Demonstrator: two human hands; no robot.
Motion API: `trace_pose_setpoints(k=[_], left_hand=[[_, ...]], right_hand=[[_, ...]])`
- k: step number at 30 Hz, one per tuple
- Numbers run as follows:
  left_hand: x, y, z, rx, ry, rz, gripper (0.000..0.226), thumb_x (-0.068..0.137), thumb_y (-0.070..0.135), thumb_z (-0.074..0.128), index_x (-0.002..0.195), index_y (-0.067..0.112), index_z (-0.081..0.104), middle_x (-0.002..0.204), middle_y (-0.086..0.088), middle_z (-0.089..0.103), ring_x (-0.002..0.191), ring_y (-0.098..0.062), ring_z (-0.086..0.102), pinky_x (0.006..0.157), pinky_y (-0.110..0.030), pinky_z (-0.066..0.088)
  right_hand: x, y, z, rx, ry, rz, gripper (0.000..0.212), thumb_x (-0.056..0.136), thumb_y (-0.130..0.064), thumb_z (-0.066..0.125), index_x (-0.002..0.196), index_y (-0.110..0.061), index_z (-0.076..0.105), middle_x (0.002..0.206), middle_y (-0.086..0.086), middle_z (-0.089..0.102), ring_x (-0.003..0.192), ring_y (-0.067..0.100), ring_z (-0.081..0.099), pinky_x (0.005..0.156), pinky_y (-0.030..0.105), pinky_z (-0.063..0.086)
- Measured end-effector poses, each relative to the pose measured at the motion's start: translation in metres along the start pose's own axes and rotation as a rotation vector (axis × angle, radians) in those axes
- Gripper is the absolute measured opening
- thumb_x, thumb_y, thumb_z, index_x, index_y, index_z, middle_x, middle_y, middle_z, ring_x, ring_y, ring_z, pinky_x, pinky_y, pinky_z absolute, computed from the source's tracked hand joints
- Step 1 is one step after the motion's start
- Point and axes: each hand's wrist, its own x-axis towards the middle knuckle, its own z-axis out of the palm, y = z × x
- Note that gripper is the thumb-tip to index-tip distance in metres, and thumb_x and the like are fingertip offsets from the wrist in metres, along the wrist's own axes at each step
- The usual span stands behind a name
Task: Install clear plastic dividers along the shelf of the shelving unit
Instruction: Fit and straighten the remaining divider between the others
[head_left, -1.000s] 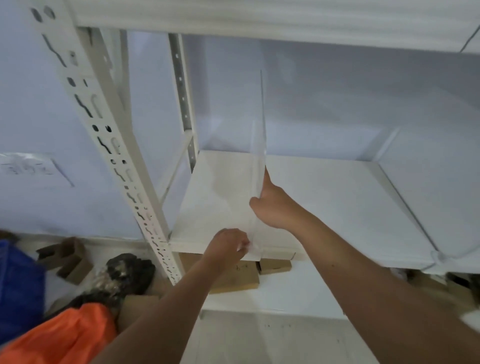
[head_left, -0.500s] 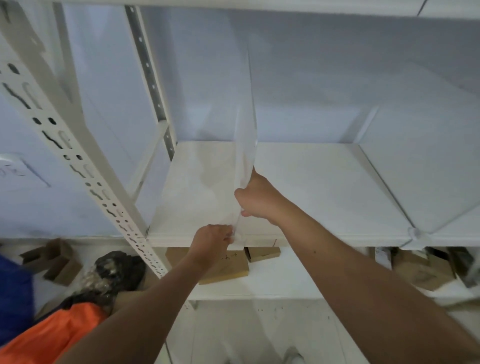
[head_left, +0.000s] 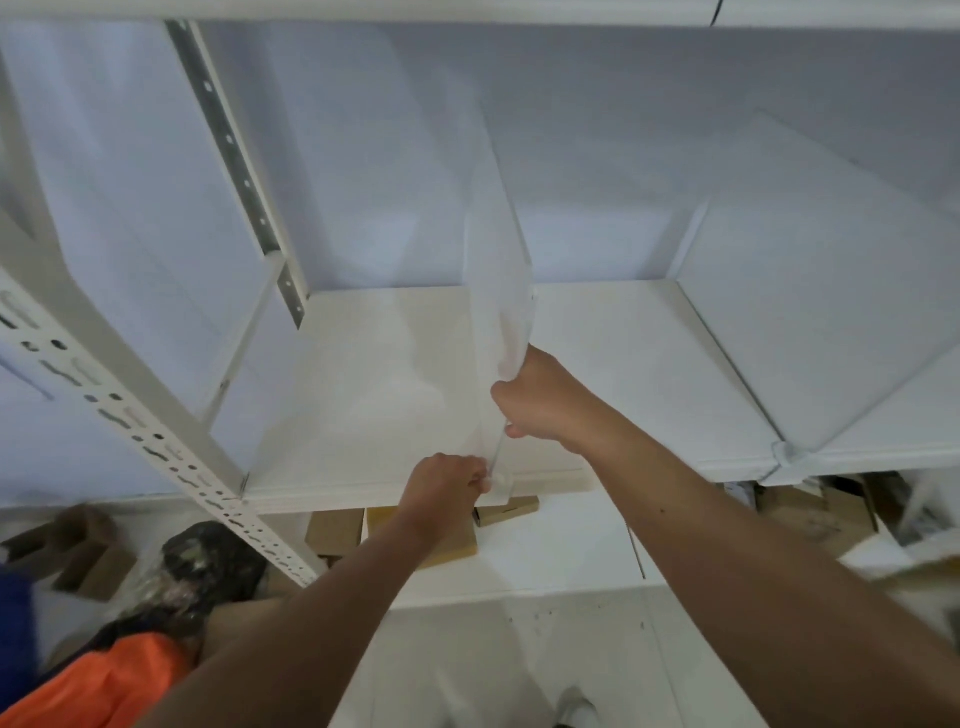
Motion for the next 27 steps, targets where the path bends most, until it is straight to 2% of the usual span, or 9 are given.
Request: trace_pose_setpoints(k=[3,7,11,14,16,19,22,25,27], left_hand=[[0.004,0.008,0.004,-0.018,0.002,0.002,0.023,0.093,0.025,0.054,0.102,0.014,0.072,0.100,-0.006,0.075,0.094,-0.027,0.067,0.087,-0.037,0.050],[0.005,0.013,0.009,-0.020,-0.011,-0.002,0.025,0.093,0.027,0.055,0.106,0.013,0.071,0.105,-0.008,0.074,0.098,-0.029,0.066,0.089,-0.038,0.050],[0.007,0.016,0.008,-0.033,-0.018,0.006,0.024,0.093,0.027,0.055,0.104,0.014,0.071,0.105,-0.008,0.074,0.097,-0.029,0.067,0.089,-0.039,0.050],[0.007,0.017,0.008,-0.021,-0.019,0.028,0.024,0.093,0.027,0.055,0.100,0.013,0.072,0.100,-0.007,0.075,0.090,-0.028,0.068,0.084,-0.038,0.051],[0.008,0.018,0.008,-0.019,-0.023,0.033,0.024,0.093,0.027,0.054,0.099,0.012,0.072,0.102,-0.006,0.075,0.092,-0.027,0.068,0.085,-0.038,0.051],[0.010,0.021,0.012,-0.039,-0.025,0.053,0.024,0.093,0.026,0.054,0.099,0.013,0.073,0.101,-0.004,0.075,0.091,-0.026,0.068,0.084,-0.036,0.050],[0.012,0.022,0.011,-0.017,-0.023,0.077,0.025,0.093,0.029,0.054,0.101,0.014,0.072,0.103,-0.003,0.075,0.093,-0.024,0.068,0.085,-0.034,0.050],[0.011,0.023,0.008,0.008,-0.039,0.065,0.024,0.093,0.030,0.054,0.096,0.013,0.071,0.095,-0.004,0.074,0.089,-0.024,0.067,0.082,-0.035,0.050],[0.008,0.027,0.003,0.046,-0.057,0.074,0.028,0.092,0.034,0.051,0.097,0.012,0.068,0.095,-0.003,0.070,0.089,-0.023,0.065,0.081,-0.035,0.050]], right_hand=[[-0.003,0.004,-0.008,0.032,0.015,-0.004,0.052,0.080,0.000,0.038,0.129,-0.018,0.047,0.083,-0.001,0.057,0.077,0.025,0.058,0.079,0.045,0.059],[-0.006,0.008,-0.014,0.050,0.014,-0.010,0.056,0.084,0.000,0.038,0.138,-0.017,0.042,0.085,-0.005,0.054,0.076,0.020,0.057,0.083,0.045,0.059],[-0.007,0.009,-0.017,0.056,0.009,-0.006,0.055,0.084,-0.001,0.039,0.137,-0.018,0.043,0.087,-0.006,0.054,0.081,0.021,0.057,0.085,0.046,0.059],[-0.008,0.010,-0.018,0.051,0.017,-0.012,0.049,0.084,0.000,0.039,0.127,-0.021,0.047,0.082,-0.004,0.053,0.078,0.023,0.055,0.084,0.046,0.057],[-0.009,0.010,-0.018,0.045,0.011,-0.019,0.047,0.083,-0.001,0.039,0.125,-0.022,0.047,0.084,-0.004,0.054,0.077,0.022,0.056,0.083,0.046,0.057],[-0.011,0.012,-0.021,0.051,0.034,-0.009,0.037,0.084,0.000,0.038,0.111,-0.024,0.044,0.080,-0.005,0.051,0.073,0.019,0.053,0.083,0.045,0.057],[-0.012,0.010,-0.022,0.034,0.049,-0.013,0.047,0.084,-0.001,0.039,0.126,-0.020,0.047,0.083,-0.004,0.054,0.075,0.020,0.056,0.082,0.046,0.058],[-0.011,0.007,-0.018,-0.085,0.037,-0.035,0.063,0.084,-0.007,0.040,0.145,-0.021,0.032,0.099,0.008,0.063,0.083,0.027,0.064,0.082,0.051,0.058],[-0.011,0.004,-0.016,-0.176,0.035,-0.051,0.068,0.085,-0.014,0.041,0.151,-0.023,0.022,0.110,0.012,0.065,0.089,0.028,0.066,0.083,0.051,0.057]])
